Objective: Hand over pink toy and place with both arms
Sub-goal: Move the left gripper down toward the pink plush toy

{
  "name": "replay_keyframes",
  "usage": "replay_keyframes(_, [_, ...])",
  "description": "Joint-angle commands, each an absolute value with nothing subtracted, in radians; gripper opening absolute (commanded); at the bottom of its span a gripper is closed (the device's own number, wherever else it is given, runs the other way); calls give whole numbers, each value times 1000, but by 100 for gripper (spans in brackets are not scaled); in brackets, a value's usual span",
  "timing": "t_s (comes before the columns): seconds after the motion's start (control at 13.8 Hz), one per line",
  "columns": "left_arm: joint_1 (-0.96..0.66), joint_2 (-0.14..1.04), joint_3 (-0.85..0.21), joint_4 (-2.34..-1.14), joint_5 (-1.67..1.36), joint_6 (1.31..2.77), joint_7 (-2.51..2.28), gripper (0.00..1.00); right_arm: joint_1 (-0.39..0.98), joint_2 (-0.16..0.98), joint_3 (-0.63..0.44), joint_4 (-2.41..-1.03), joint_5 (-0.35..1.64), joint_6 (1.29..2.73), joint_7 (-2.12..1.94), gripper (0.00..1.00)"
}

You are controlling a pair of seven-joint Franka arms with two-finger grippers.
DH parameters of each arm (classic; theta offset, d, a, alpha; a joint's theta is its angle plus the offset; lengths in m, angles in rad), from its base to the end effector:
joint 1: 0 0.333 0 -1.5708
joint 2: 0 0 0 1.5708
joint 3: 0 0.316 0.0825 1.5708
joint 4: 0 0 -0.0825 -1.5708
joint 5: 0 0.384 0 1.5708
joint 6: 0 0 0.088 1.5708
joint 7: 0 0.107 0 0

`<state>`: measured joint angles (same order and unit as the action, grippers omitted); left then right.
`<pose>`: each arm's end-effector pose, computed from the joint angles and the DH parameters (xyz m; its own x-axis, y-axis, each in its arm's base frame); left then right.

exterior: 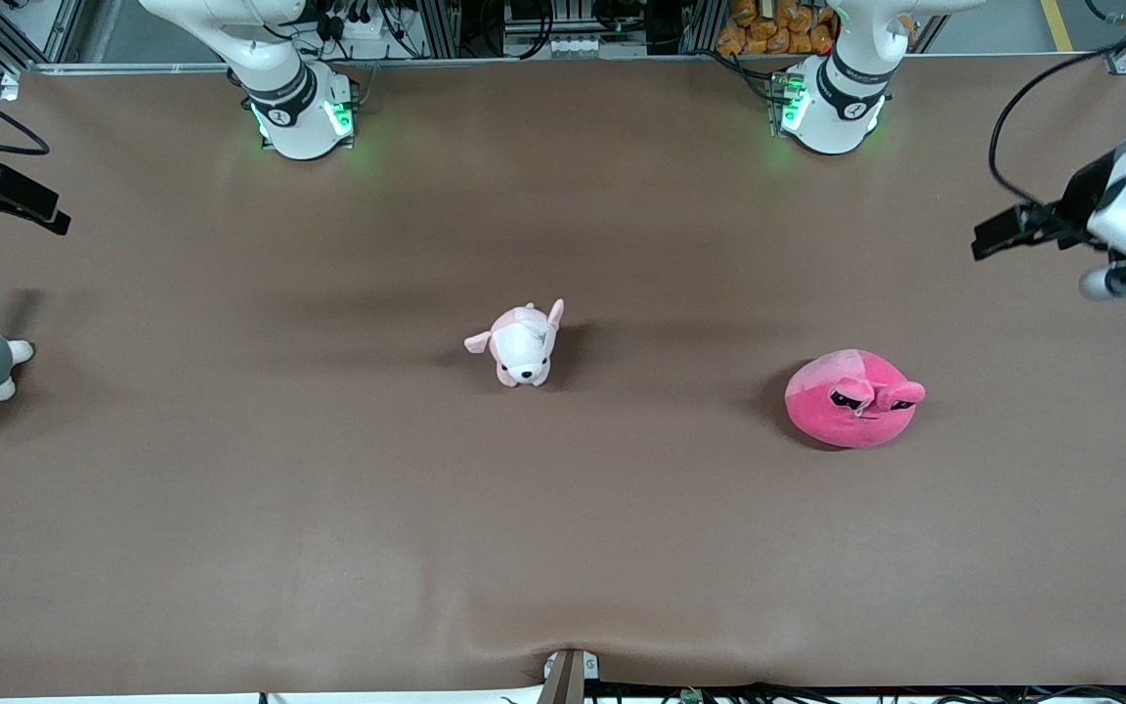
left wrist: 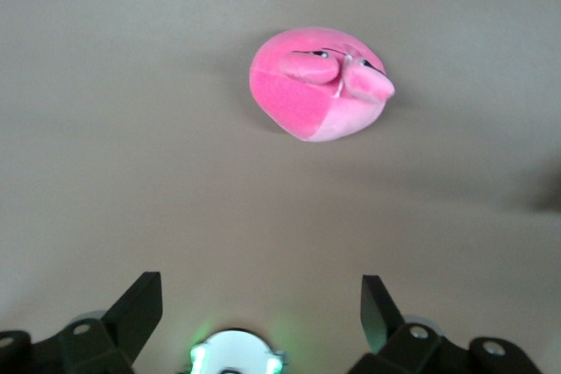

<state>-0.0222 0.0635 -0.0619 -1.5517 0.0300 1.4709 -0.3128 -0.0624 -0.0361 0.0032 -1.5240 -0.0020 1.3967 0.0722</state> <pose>0.5597 -0.0426 0.5901 0.9647 0.2298 -0.1287 0.2225 -0.9725 -0.0690 0.5238 -0.0313 0.6512 0.9872 -0.1311 -0.0907 -0.1309 -0.9914 0.0087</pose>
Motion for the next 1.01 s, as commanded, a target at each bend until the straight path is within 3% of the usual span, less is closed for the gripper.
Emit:
replay_keyframes(0.0, [-17,126,-66,-1532,21,1525,-492,100,-57,-29,3,-1506,-3,1390,64,100])
replay_keyframes(0.72, [-9,377,-69,-1552,17,1747,-1240,100,-58,-26,0,-1509,-3,1382,71,100])
replay_keyframes(0.94, [1,414,-69,-1627,17,1885,-1383,100,-51,-26,2,-1509,-3,1379,77,100])
